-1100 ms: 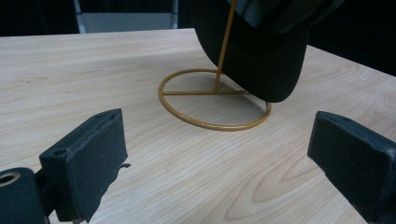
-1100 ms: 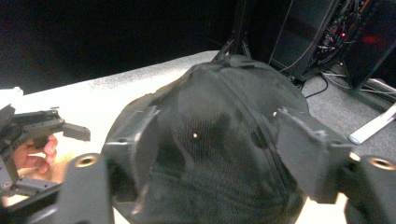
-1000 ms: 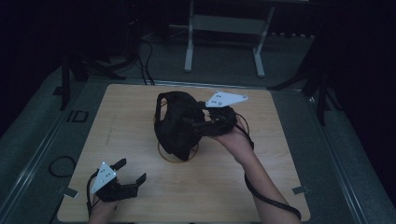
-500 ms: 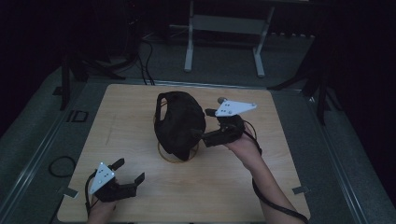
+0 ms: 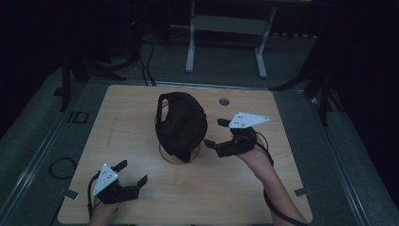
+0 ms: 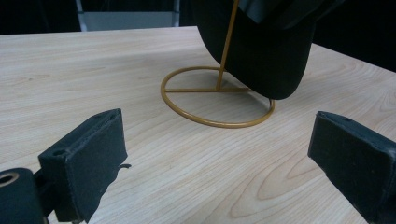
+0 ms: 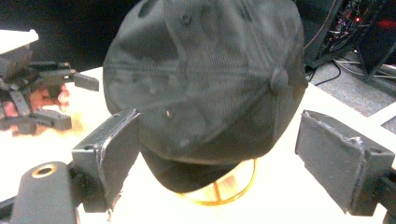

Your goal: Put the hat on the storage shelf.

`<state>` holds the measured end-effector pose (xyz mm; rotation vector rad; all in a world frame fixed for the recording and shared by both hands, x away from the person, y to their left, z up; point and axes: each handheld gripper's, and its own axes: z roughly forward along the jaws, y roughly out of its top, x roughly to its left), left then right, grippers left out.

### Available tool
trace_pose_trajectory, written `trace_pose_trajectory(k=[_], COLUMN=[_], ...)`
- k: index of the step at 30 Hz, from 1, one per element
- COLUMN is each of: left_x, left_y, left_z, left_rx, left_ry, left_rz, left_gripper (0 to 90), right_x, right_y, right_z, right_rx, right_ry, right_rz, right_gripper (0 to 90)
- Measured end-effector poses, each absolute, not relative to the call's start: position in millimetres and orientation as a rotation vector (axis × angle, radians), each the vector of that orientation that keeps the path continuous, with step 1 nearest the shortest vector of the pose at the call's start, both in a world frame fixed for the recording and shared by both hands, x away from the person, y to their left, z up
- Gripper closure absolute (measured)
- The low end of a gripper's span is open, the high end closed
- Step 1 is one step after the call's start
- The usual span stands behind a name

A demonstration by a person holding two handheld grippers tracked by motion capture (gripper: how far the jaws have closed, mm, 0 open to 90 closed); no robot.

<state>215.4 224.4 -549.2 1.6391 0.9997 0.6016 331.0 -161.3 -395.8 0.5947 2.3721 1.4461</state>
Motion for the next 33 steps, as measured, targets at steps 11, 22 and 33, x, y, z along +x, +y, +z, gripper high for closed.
trace_pose_trajectory(k=[11,22,33], left_x=[215,216,216], left_y=[224,224,224], left_z=[-550,-551,-551], left_rx=[1.641,1.643,1.651], left_ry=[0.997,0.996,0.995], left_rz=[0.591,0.589,0.574], left_gripper=[4.7,4.7,4.7], right_x=[326,323,318], right_y=[-174,-182,-189], right_z=[-430,-469,-501], right_rx=[0.656,0.728,0.706], right_ry=[2.403,2.406,2.454], right_rz=[1.452,1.473,1.432], right_gripper=[13.7,12.5,12.4])
